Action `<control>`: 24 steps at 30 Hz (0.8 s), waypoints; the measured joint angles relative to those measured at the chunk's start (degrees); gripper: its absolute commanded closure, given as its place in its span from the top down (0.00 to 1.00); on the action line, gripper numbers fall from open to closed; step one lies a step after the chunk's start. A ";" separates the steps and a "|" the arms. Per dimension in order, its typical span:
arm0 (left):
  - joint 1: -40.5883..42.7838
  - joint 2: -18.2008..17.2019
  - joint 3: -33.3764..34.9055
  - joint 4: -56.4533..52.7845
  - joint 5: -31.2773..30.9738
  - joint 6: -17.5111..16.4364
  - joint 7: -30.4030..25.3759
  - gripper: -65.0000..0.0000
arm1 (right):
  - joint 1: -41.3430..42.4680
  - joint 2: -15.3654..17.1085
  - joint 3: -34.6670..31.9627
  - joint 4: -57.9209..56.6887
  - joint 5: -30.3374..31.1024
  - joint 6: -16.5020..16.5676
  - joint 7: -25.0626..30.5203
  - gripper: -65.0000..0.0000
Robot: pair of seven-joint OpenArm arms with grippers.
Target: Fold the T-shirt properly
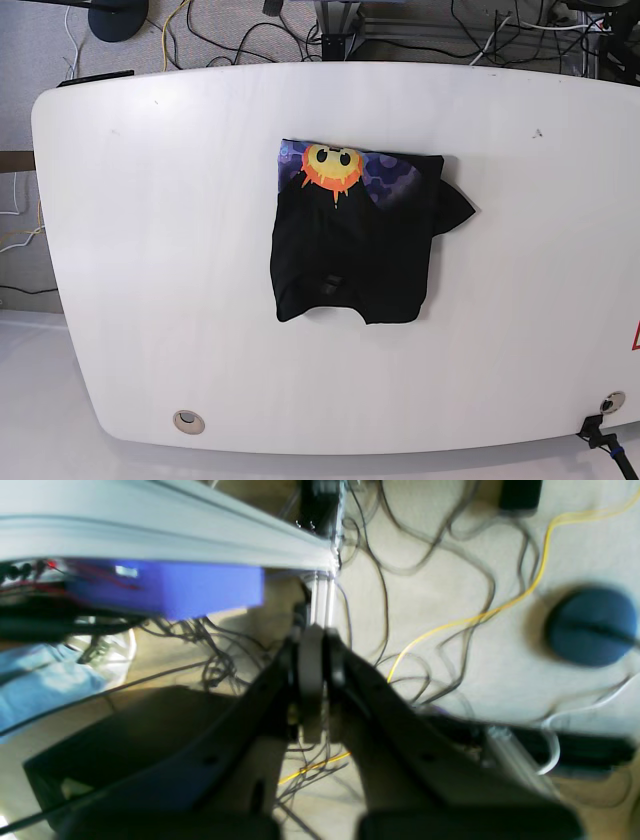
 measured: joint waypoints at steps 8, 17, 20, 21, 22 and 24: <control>-11.91 -3.02 -0.24 -24.11 -0.09 0.35 0.31 0.12 | 10.93 2.71 -0.11 -20.61 0.02 0.22 0.63 0.00; -25.46 -5.88 -0.11 -45.33 0.00 0.57 -0.22 0.12 | 23.32 4.02 0.17 -41.09 -5.25 -0.28 4.00 0.00; -29.64 -6.43 0.11 -52.74 0.76 -0.24 0.24 0.12 | 26.71 4.09 0.09 -46.40 -5.40 -0.31 5.05 0.00; -31.15 -6.75 0.11 -55.56 0.63 0.31 0.42 0.12 | 28.02 4.11 0.09 -48.19 -5.35 -0.26 5.99 0.00; -32.59 -7.13 0.04 -58.10 0.61 0.57 0.11 0.12 | 29.44 4.11 0.11 -50.03 -5.51 -0.31 6.80 0.00; -35.63 -7.48 0.04 -62.12 0.63 0.59 0.07 0.12 | 32.48 4.11 0.11 -53.96 -5.18 -0.50 7.39 0.00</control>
